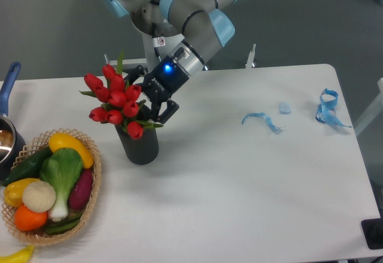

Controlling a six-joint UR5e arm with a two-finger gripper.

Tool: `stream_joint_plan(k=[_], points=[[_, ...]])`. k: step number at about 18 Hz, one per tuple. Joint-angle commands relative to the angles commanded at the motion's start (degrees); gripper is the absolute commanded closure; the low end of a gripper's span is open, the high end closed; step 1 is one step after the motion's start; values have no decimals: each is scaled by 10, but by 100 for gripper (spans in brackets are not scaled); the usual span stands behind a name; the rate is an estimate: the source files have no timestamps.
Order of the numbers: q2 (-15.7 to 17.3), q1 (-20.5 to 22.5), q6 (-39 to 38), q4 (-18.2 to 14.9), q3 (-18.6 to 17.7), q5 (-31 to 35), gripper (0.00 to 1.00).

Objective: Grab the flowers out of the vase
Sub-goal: 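Lower the gripper around the tulip stems and close it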

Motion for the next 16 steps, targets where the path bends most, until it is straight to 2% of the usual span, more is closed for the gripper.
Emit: stream_joint_plan(k=[7,8,13,16], points=[[2,3,-1,0,4,-2,88],[4,4,-3,0,3,-2,91],[18,10,-18,-1,5,-42,91],[30,17,-47,-2,19,-46,91]])
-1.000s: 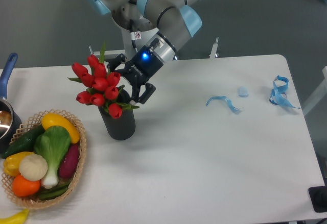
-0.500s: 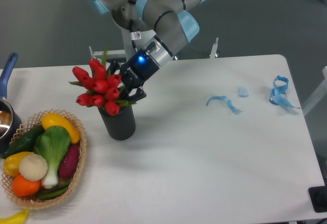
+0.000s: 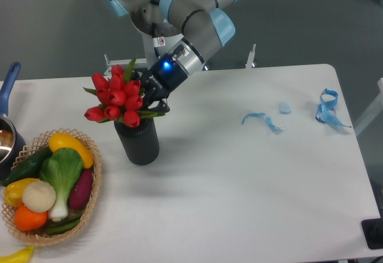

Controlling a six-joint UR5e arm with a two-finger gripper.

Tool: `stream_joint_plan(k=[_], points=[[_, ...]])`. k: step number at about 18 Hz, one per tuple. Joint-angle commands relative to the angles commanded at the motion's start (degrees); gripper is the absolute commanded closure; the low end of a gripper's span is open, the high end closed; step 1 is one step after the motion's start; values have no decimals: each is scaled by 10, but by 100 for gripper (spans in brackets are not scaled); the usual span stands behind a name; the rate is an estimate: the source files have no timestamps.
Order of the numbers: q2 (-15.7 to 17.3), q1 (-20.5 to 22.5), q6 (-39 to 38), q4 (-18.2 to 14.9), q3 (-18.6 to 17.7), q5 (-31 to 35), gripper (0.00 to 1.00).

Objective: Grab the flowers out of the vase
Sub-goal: 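Lift the gripped tulips straight up out of the black vase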

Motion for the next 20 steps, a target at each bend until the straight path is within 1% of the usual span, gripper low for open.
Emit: stream_joint_plan(k=[2,7,11,14,16,20], points=[[8,3,-42,0,17,-10,90],[23,4,-157,-1,54,-13,89],[40,16,-182,-4,58,-18,89],[48,26,-200,-4,61,-34,89],[50,29,-224,-4,72,-45,89],[49,40,-283,-4,106,-53,89]])
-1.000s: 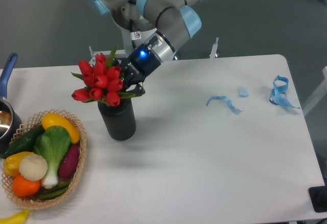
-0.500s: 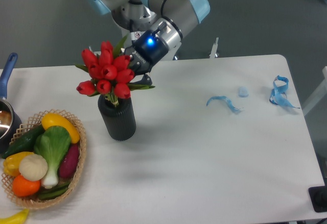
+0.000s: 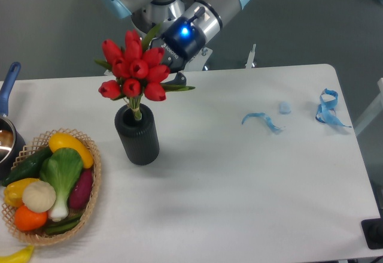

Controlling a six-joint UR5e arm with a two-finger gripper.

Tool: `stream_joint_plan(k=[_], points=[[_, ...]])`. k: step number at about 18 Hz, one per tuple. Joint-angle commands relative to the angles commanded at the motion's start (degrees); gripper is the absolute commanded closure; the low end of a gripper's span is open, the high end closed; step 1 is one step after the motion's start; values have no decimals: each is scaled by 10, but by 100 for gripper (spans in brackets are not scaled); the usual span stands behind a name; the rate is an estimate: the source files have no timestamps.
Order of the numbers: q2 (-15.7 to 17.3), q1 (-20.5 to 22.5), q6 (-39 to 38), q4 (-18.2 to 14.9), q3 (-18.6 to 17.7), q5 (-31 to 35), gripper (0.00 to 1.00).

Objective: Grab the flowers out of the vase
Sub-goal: 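Lift the gripped tulips straight up out of the black vase, then carry the tulip bunch away from the vase and lower it over the table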

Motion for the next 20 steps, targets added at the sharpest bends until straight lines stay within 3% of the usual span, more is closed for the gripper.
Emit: stream_joint_plan(k=[7,12,18,20], points=[[-2,18,-27,0,26,-43,86],[-11,26,-44,0,77,-43,86],[-55,48,-7,4,127,-30,87],[-60,56,22,4,132,4,87]])
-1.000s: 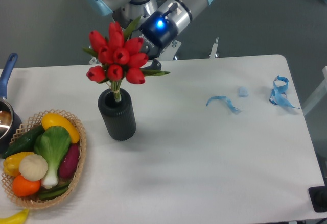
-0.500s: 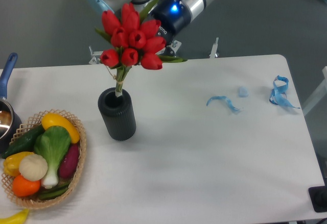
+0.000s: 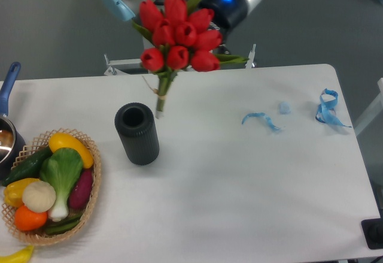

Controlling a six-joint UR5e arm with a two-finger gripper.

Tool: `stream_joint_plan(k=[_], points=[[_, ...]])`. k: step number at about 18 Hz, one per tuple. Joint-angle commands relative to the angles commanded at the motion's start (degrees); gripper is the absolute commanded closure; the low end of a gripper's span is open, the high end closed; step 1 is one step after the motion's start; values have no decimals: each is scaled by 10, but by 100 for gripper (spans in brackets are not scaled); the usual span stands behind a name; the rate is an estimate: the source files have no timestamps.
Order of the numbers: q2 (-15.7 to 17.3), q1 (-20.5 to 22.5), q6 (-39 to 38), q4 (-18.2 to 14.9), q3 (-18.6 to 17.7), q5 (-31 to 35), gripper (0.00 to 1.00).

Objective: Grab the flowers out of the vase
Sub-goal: 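Carry the tulip bunch away from the vase and lower it over the table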

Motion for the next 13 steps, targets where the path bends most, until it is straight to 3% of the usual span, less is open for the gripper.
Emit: stream_joint_plan(k=[5,9,13], points=[[4,-1,8,1,-3,231,91],[-4,-4,6,0,6,290,91],[-29,-35,7,-2,12,417,91]])
